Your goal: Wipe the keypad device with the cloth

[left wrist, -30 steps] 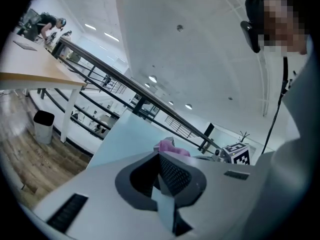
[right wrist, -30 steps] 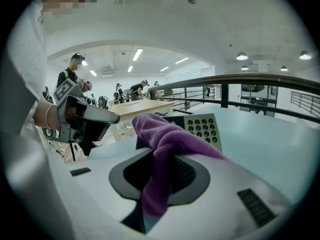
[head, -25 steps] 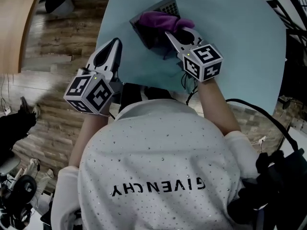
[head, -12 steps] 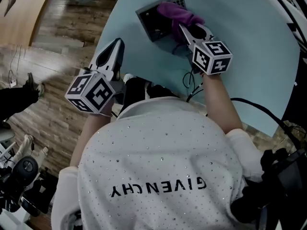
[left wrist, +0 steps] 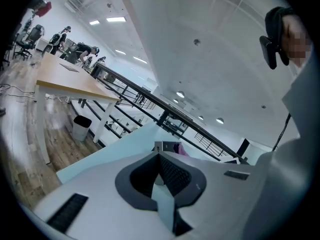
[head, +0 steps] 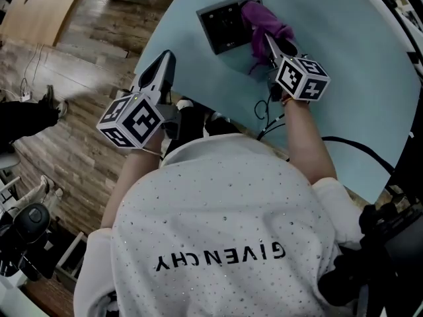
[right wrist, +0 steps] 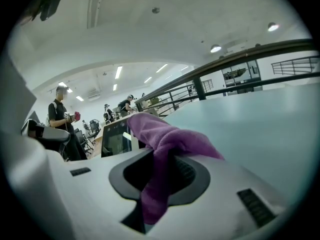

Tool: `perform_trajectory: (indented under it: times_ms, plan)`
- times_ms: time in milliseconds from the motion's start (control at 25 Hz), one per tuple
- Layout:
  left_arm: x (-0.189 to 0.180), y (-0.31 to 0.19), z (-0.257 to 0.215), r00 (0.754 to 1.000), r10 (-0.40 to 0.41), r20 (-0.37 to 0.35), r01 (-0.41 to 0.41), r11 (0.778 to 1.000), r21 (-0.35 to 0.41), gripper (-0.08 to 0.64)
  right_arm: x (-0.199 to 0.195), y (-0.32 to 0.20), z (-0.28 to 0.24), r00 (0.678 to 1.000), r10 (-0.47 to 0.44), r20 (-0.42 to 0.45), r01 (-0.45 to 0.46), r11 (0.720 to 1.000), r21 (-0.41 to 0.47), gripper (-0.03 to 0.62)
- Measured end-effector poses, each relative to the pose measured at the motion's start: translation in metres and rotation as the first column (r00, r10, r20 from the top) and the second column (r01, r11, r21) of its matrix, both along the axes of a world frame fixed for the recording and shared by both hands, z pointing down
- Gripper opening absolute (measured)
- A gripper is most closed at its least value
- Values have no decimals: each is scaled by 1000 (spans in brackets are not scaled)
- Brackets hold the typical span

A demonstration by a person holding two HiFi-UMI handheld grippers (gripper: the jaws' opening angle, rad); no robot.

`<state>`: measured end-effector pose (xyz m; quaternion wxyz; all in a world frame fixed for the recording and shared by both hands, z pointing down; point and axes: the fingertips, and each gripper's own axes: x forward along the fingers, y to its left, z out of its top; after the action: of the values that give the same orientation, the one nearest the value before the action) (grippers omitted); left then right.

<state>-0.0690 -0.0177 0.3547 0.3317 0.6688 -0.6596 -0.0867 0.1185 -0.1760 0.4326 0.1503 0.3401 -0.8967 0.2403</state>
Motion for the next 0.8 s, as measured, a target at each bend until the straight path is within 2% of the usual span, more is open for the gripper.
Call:
perform_trajectory:
  times_ms: [200,280,360,480,600,720,800]
  plan:
    - [3,8,-3,1000,-14,5,14,1000,9,0,3,-3,-4,999,35,16,-35,999,-16,72]
    - [2,10,2,1000,-23,12,23,1000,-1,0,-9,5,-13,1000,-24,10,23,999,39,72]
    - [-1,13,4,999,-38,26,38,999,-7,0,-26,18,-24,992,-122,6,121,987,102,72]
    - [-4,21,3,996,-67,52,68,998,-5,0,-53,41,-40,965,-262,2,257,950,175,72]
    - [-8,29,0,994,-89,65,89,996,-3,0,-83,68,-51,920,-391,-26,386,894,225,72]
    - [-11,37,-1,994,-86,66,87,996,-10,0,-106,93,-44,866,-489,-108,500,834,232,72]
    - [-13,37,-3,994,-86,63,87,996,-8,0,-115,101,-35,838,-522,-162,546,808,221,72]
